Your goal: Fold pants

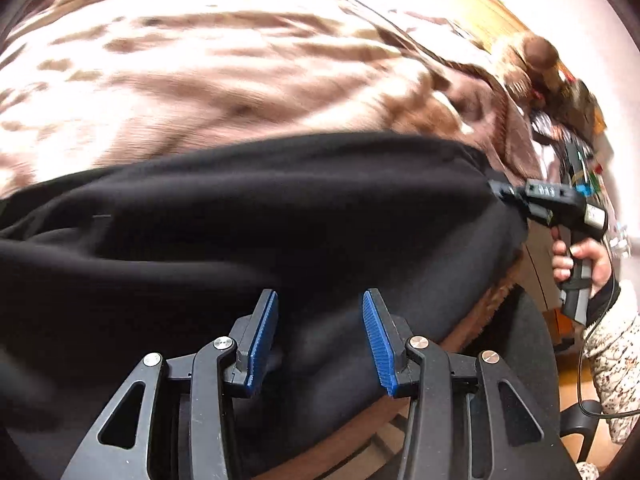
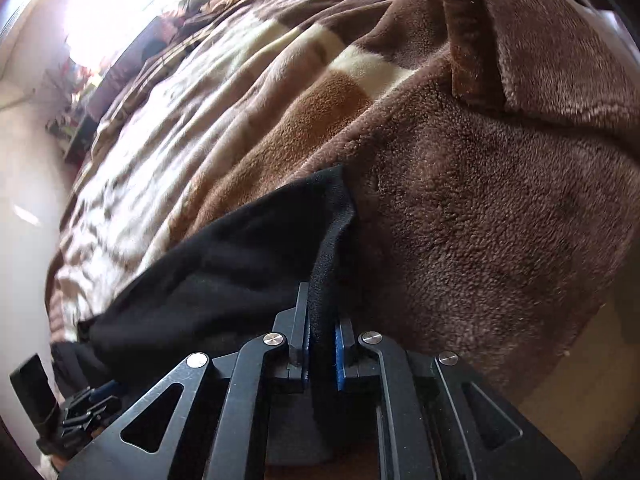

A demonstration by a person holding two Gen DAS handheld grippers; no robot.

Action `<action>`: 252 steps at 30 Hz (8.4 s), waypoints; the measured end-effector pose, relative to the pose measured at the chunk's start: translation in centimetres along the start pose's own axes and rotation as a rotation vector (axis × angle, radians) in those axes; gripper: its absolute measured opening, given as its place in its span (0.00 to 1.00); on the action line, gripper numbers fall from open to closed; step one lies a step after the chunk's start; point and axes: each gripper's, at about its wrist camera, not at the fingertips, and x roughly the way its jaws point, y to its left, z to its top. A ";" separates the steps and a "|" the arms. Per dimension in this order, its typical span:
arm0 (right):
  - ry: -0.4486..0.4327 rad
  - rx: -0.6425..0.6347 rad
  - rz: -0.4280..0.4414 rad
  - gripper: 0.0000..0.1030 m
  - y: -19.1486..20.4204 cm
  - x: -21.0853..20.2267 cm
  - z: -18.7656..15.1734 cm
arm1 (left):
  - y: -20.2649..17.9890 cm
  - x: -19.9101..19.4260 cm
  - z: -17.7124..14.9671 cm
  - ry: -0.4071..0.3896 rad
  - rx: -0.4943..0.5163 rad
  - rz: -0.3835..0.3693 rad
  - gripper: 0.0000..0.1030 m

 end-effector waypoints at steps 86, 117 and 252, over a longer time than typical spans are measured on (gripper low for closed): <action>0.338 -0.823 0.440 0.36 53.3 16.4 -13.2 | 38.6 -29.7 -6.4 -0.599 -0.676 0.201 0.49; 0.590 -0.605 0.556 0.09 55.3 26.8 -11.5 | 40.8 -22.7 -8.3 -0.383 -0.608 0.323 0.49; -0.044 -0.550 0.126 0.48 33.8 8.8 -9.5 | 42.6 -27.9 -9.5 -0.283 -0.822 0.548 0.61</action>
